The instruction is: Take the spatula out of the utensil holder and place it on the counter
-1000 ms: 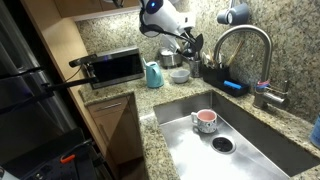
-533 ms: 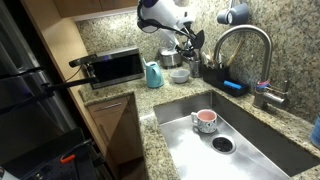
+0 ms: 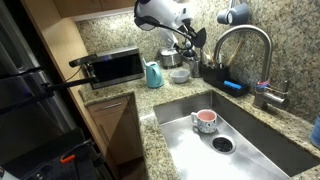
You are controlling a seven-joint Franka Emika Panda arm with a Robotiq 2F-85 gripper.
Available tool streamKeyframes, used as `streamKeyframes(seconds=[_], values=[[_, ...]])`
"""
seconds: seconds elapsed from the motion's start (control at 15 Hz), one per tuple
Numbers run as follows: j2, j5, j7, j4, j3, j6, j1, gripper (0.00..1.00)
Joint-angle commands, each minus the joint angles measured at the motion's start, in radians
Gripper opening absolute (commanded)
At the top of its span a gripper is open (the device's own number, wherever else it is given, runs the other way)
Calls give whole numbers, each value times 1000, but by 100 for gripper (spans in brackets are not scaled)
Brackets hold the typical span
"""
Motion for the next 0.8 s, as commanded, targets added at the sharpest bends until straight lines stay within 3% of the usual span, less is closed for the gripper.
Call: streamKeyframes(seconds=[0.0,0.33,0.73], values=[[-94,-22,24,-101,15,1,-44,1],[-182,-16,30,-190,-3,1,-60,1],[-259,-24,26,-328,106,-11,-167,1]])
